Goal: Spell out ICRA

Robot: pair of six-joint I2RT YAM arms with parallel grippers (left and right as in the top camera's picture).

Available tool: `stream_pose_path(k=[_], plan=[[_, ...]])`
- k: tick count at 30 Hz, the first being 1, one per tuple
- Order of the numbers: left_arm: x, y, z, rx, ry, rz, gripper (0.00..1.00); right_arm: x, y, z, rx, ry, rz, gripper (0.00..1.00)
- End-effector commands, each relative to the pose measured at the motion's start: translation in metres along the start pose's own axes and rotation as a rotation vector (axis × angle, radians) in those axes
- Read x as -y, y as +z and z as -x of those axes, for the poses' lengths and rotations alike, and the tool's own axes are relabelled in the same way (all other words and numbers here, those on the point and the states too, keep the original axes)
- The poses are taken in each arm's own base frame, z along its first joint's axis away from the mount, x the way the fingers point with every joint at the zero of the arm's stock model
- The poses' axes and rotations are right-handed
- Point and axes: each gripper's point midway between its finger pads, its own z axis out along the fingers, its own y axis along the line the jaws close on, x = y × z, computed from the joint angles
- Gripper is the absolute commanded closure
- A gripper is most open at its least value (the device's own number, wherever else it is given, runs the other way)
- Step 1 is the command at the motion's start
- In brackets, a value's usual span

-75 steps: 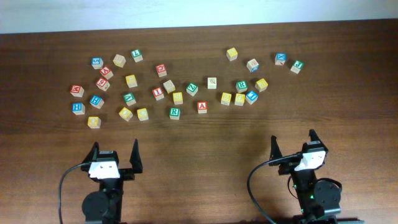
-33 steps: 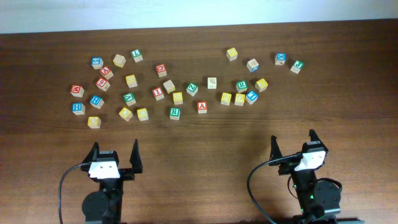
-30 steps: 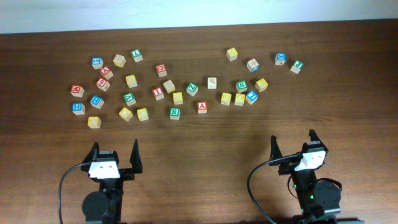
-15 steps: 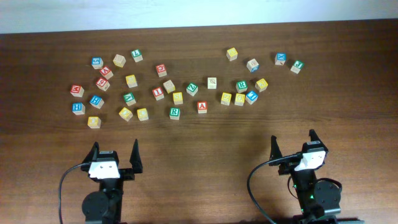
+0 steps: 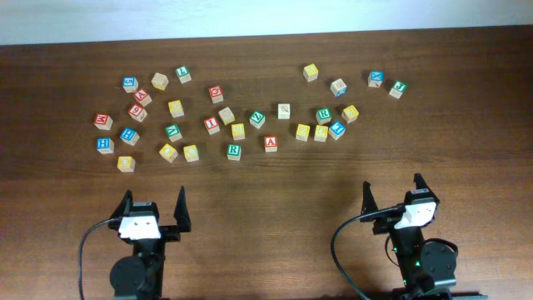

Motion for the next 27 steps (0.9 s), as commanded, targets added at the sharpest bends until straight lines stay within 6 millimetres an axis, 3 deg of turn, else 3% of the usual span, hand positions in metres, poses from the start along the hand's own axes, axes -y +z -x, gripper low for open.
stream_pose_path(k=[1, 9, 11, 13, 16, 20, 23, 24, 25, 27], plan=[[0.001, 0.0, -0.002, -0.002, 0.012, -0.009, 0.01, 0.004, 0.0, -0.003, -0.003, -0.003, -0.019, 0.02], [0.004, 0.0, -0.002, -0.002, 0.011, -0.027, 0.01, 0.004, 0.0, -0.003, -0.003, -0.003, -0.019, 0.02], [0.052, -0.008, 0.008, 0.024, -0.077, -0.307, 0.01, 0.004, 0.0, -0.003, -0.003, -0.003, -0.019, 0.02], [0.109, -0.042, 0.029, 0.091, -0.093, -0.7, 0.01, 0.004, 0.0, -0.003, -0.003, -0.003, -0.019, 0.01], [0.142, -0.087, 0.061, 0.266, 0.028, -0.984, 0.01, 0.004, 0.0, -0.003, -0.003, -0.003, -0.019, 0.02], [0.129, -0.121, 0.147, 0.604, 0.033, -0.923, 0.01, 0.004, 0.0, -0.003, -0.003, -0.003, -0.019, 0.02], [0.11, -0.124, 0.199, 0.636, -0.035, -0.786, 0.01, 0.004, 0.0, -0.003, -0.003, -0.003, -0.019, 0.02], [0.107, -0.12, 0.211, 0.58, -0.06, -0.753, 0.01, 0.004, 0.0, -0.003, -0.003, -0.003, -0.019, 0.02], [0.097, -0.101, 0.215, 0.441, -0.112, -0.665, 0.01, 0.004, 0.0, -0.003, -0.003, -0.003, -0.019, 0.02], [0.086, -0.069, 0.197, 0.179, -0.064, -0.542, 0.01, 0.004, 0.0, -0.003, -0.003, -0.003, -0.019, 0.02]])
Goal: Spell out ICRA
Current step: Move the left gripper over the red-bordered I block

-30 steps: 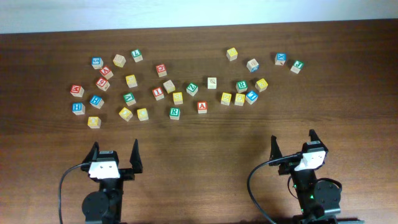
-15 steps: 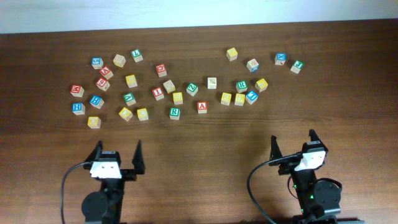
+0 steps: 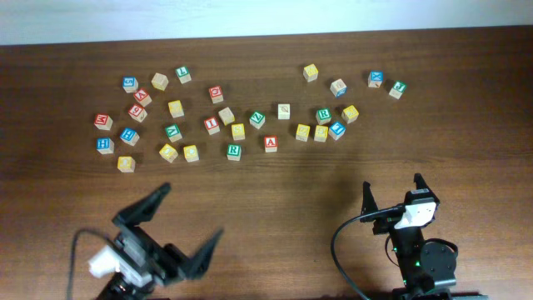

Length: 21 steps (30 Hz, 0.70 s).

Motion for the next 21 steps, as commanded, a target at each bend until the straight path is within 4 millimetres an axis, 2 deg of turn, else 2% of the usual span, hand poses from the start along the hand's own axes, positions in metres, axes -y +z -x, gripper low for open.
stream_pose_path(k=[1, 3, 5, 6, 8, 9, 11, 12, 14, 15, 18, 21], plan=[[-0.035, 0.015, -0.008, -0.245, -0.005, 0.161, 0.01, 0.004, 0.0, -0.002, -0.001, -0.004, -0.019, 0.02], [-0.018, 0.024, -0.02, -0.337, -0.09, 0.025, 0.01, 0.004, 0.0, -0.002, -0.001, -0.004, -0.019, 0.02], [-0.016, 0.034, -0.013, -0.319, -0.082, -0.026, 0.01, 0.004, 0.0, -0.002, -0.001, -0.004, -0.019, 0.02], [-0.025, 0.039, -0.008, -0.319, -0.084, 0.011, 0.01, 0.004, 0.0, -0.002, -0.001, -0.004, -0.019, 0.02], [-0.054, 0.047, 0.001, -0.373, -0.13, 0.167, 0.01, 0.004, 0.0, -0.002, -0.001, -0.004, -0.019, 0.02], [-0.071, 0.049, -0.004, -0.464, -0.179, 0.258, 0.01, 0.004, 0.0, -0.002, -0.001, -0.004, -0.019, 0.02], [-0.088, 0.046, -0.026, -0.672, -0.294, 0.356, 0.01, 0.004, 0.0, -0.002, -0.001, -0.004, -0.019, 0.02], [-0.086, 0.046, -0.035, -0.747, -0.353, 0.344, 0.01, 0.004, 0.0, -0.002, -0.001, -0.004, -0.019, 0.02], [-0.062, 0.049, -0.059, -0.882, -0.535, 0.211, 0.01, 0.004, 0.0, -0.002, -0.001, -0.004, -0.019, 0.02], [-0.059, 0.053, -0.066, -0.906, -0.582, 0.172, 0.01, 0.004, 0.0, -0.002, -0.001, -0.004, -0.019, 0.02], [-0.071, 0.059, -0.083, -0.952, -0.613, 0.194, 0.01, 0.004, 0.0, -0.002, -0.001, -0.004, -0.019, 0.02], [-0.09, 0.059, -0.091, -1.061, -0.606, 0.367, 0.01, 0.004, 0.0, -0.002, -0.001, -0.004, -0.019, 0.02]])
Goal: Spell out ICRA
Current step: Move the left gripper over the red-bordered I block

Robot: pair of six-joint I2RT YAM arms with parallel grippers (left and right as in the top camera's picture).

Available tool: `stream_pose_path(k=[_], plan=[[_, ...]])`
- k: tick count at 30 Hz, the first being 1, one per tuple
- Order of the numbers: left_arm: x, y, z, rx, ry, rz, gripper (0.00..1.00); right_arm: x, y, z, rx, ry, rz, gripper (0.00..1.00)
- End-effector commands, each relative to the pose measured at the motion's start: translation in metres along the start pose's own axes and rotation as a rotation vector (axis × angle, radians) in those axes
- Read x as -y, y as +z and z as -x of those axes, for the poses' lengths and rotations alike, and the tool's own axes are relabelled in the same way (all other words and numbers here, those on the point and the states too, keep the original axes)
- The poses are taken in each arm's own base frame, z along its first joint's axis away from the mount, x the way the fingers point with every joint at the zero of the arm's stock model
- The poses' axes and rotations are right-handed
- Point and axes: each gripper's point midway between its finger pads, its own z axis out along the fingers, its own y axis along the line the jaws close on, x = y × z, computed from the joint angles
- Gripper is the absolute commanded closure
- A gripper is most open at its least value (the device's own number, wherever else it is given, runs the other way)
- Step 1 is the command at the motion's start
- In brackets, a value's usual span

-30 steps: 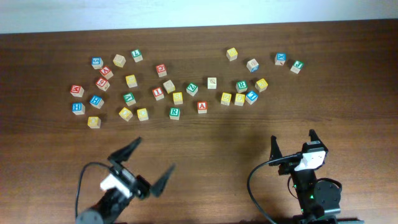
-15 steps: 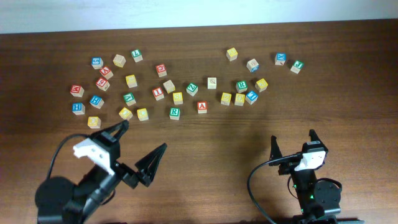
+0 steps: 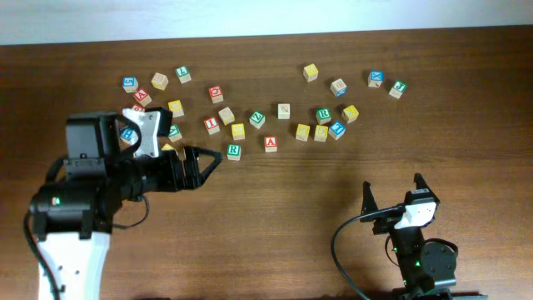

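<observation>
Wooden letter blocks lie scattered over the far half of the table. A red I block (image 3: 211, 125), a green R block (image 3: 234, 151) and a red A block (image 3: 271, 143) sit near the middle, and a red-lettered block (image 3: 216, 92) that may be a C lies behind them. My left gripper (image 3: 206, 164) hangs open and empty above the table, pointing right, just left of the R block. Its arm covers some of the left blocks. My right gripper (image 3: 391, 190) rests open at the near right, far from the blocks.
More blocks lie at the far left (image 3: 158, 81) and far right (image 3: 376, 78), with a second green R block (image 3: 323, 115) right of centre. The bulky left arm body (image 3: 83, 192) rises over the near left. The table's far edge (image 3: 266, 35) meets a white wall.
The left arm has risen and moved from the near edge out over the left blocks. Its open gripper now points right, beside the green R block. The right arm and the blocks have not moved.
Both arms first rested at the near edge with open grippers. Then the left arm was lifted and tilted at its base. Now it reaches over the left blocks, still empty. No block has shifted.
</observation>
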Motion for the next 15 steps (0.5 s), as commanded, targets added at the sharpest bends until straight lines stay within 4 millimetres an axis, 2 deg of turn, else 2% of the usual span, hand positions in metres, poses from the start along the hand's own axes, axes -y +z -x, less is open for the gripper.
stream_pose_path(k=[1, 3, 5, 8, 15], plan=[[-0.006, -0.005, 0.015, -0.025, -0.013, 0.167, 0.01, 0.004, 0.0, -0.003, -0.003, -0.003, -0.018, 0.02], [-0.012, -0.006, 0.012, -0.086, -0.015, 0.356, 0.01, 0.004, 0.0, -0.003, -0.003, -0.003, -0.018, 0.02], [-0.017, 0.003, 0.008, -0.126, -0.022, 0.455, 0.01, 0.004, 0.0, -0.003, -0.003, -0.003, -0.018, 0.02], [-0.015, 0.027, -0.001, -0.207, 0.0, 0.464, 0.01, 0.004, 0.0, -0.003, -0.003, -0.003, -0.018, 0.02], [-0.031, 0.058, -0.008, -0.308, -0.011, 0.509, 0.01, 0.004, 0.0, -0.003, -0.003, -0.003, -0.018, 0.02]])
